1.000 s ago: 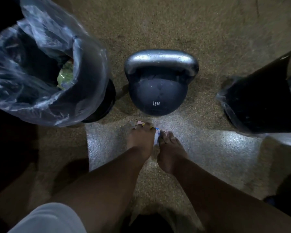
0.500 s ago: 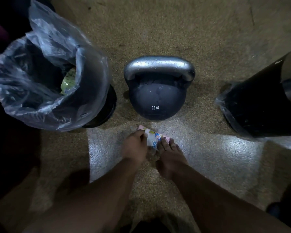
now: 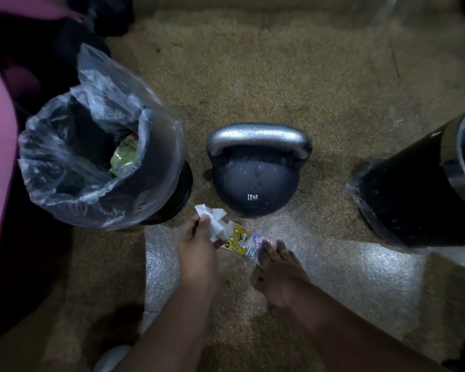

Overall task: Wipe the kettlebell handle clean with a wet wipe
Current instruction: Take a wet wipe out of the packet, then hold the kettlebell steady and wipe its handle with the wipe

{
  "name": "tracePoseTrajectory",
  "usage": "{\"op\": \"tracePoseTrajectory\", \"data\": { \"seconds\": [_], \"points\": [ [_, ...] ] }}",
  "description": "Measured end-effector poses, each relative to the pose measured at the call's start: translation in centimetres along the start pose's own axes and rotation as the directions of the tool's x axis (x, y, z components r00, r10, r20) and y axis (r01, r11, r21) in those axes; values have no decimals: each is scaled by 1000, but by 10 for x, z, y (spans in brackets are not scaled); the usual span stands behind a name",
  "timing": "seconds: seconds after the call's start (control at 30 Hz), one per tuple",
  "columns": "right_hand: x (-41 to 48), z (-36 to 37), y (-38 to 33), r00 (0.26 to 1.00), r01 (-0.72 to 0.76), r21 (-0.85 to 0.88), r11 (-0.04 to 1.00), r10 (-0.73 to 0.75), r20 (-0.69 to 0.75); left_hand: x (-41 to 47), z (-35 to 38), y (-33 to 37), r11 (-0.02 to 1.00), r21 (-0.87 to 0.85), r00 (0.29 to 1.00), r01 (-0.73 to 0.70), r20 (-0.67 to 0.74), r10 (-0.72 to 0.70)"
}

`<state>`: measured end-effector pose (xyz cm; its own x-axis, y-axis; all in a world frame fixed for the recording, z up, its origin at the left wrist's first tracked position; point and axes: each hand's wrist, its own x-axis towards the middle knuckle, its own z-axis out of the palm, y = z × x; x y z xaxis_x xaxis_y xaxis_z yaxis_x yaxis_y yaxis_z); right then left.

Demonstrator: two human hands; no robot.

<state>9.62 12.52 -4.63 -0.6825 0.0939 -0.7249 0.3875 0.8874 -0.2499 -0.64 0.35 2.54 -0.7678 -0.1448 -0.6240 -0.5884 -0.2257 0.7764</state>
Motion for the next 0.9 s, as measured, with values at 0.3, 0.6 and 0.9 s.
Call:
{"op": "tracePoseTrajectory", "data": {
  "seconds": [0.3,0.6,0.9],
  "points": [
    [-29,-87,-19,554,370,52,928,-175,-814,12,40,60,948,67,949,-311,-27,313],
    [6,-138,-35,701,283,-165,945,-321,-637,28,60,86,972,100,977,-214,37,211],
    [19,-129,-30,715,270,-141,952,-297,-633,46,63,86,733,482,863,-479,106,494]
  ]
}}
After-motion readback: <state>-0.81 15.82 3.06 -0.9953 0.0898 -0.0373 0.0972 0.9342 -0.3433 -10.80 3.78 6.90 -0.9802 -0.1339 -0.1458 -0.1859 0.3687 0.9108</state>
